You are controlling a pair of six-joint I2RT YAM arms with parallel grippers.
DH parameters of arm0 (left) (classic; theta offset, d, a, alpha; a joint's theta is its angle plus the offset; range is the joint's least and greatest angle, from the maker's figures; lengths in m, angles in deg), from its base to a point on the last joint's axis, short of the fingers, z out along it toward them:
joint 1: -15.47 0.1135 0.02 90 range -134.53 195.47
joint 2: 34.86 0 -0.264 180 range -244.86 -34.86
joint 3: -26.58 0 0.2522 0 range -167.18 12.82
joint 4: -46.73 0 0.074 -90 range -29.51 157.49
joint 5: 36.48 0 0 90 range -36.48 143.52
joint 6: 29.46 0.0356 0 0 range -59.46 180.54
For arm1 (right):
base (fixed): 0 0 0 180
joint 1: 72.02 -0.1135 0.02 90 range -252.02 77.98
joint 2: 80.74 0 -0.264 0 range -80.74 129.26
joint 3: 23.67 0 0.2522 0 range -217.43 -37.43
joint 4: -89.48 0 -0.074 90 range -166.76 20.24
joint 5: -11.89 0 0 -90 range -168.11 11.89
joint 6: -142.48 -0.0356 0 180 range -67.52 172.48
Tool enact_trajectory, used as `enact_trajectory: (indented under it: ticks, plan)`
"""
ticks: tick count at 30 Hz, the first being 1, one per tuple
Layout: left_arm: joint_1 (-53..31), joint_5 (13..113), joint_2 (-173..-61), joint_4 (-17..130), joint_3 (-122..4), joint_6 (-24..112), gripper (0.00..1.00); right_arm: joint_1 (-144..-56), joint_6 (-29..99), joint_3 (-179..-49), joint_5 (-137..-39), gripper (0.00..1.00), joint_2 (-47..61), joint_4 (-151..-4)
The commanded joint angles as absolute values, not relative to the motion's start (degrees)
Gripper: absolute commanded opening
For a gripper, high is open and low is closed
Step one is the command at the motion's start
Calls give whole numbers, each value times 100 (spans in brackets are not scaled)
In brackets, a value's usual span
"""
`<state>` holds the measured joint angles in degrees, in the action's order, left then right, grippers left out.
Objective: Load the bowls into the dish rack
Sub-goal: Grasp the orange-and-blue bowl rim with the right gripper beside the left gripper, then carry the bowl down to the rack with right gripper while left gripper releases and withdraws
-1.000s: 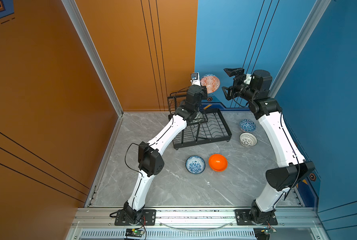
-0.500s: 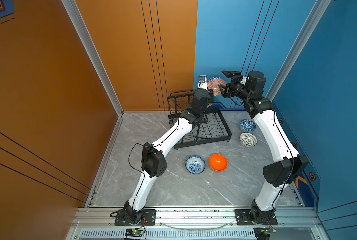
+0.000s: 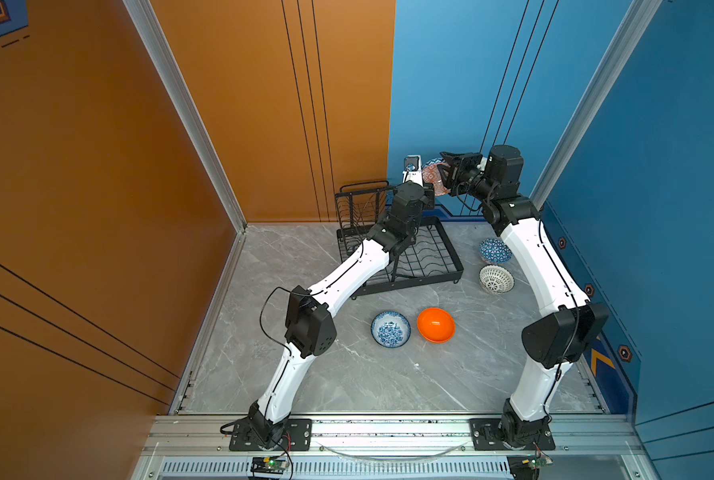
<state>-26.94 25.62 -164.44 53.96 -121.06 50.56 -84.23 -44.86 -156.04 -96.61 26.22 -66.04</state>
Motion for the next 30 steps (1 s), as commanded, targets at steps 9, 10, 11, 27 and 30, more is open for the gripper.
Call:
enact_trajectory:
  ticks: [9,10,11,27,30]
  plan:
    - [-2724,2338,-16098,4923,-11937,5237,0,-8318,-4276,-15652,-9722,0,2675,-6732]
    - [-2721,2329,-16089,4924,-11928,5228,3,-8310,-4262,-15652,-9718,0,2681,-6728]
    - [-2718,2323,-16081,4922,-11919,5232,6,-8299,-4242,-15661,-9719,0,2683,-6728]
    - [-2719,2290,-15884,5030,-11659,5014,83,-8053,-4202,-15768,-9956,0,2794,-7217]
    - [-2710,2340,-15733,5255,-11571,4894,98,-7930,-4053,-15826,-10021,0,2811,-7300]
